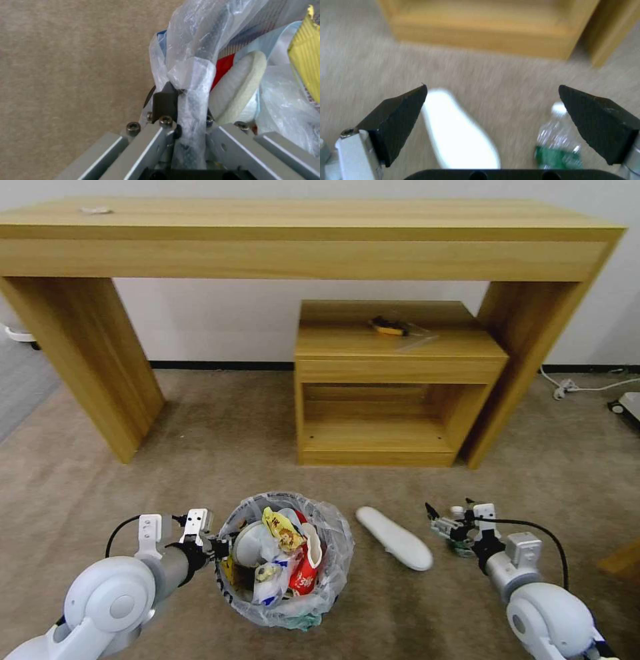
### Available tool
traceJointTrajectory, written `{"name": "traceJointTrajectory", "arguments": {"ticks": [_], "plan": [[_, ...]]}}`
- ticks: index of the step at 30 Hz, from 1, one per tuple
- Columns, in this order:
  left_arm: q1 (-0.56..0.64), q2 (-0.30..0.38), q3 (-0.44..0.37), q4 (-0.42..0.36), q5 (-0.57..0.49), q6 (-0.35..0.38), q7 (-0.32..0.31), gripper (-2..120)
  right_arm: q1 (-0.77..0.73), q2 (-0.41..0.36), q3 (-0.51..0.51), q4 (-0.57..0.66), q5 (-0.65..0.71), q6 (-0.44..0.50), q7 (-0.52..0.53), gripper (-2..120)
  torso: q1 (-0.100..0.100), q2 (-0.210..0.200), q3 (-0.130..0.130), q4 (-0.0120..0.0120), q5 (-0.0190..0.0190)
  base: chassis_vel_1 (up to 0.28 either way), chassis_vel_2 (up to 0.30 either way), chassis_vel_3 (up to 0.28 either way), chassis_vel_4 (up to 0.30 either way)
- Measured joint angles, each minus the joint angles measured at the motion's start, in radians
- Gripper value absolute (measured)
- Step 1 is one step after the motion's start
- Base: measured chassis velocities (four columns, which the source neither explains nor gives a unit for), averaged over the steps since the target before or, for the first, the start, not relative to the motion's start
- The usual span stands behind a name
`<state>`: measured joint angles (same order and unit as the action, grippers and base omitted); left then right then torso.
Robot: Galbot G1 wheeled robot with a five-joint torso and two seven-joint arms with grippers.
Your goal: Pick up the trash bin and place the garbage on the floor into it.
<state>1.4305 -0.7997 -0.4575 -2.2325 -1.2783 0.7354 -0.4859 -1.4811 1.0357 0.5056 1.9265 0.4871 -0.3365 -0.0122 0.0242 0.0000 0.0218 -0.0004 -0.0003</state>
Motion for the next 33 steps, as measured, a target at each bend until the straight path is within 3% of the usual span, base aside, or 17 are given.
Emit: {"name": "traceJointTrajectory", "arguments": {"ticks": [9,18,30,33], "plan": [[0.018,0.000,-0.005,-0.010,0.003,0.000,-0.013,0,0.121,-0.035,-0.156,-0.220,-0.120,-0.012,-0.215,100,0.000,0.000,0.000,0.0008,-0.0008,0.033,0.017,-0.017,-0.017],[0.031,-0.012,-0.009,-0.009,0.018,0.000,-0.009,0,0.333,0.049,-0.282,-0.500,-0.271,0.007,-0.230,100,0.000,0.000,0.000,0.0005,-0.0002,0.000,0.000,0.000,0.000],[0.006,-0.023,0.012,0.024,0.022,0.000,0.001,0,0.411,0.082,-0.331,-0.595,-0.322,0.002,-0.283,100,0.000,0.000,0.000,0.0000,-0.0006,0.000,0.000,0.000,0.000],[-0.004,-0.022,0.017,0.030,0.020,0.000,0.002,0,0.444,0.124,-0.339,-0.656,-0.357,0.021,-0.286,100,0.000,0.000,0.000,0.0004,0.0002,0.000,0.000,0.000,0.000]]}}
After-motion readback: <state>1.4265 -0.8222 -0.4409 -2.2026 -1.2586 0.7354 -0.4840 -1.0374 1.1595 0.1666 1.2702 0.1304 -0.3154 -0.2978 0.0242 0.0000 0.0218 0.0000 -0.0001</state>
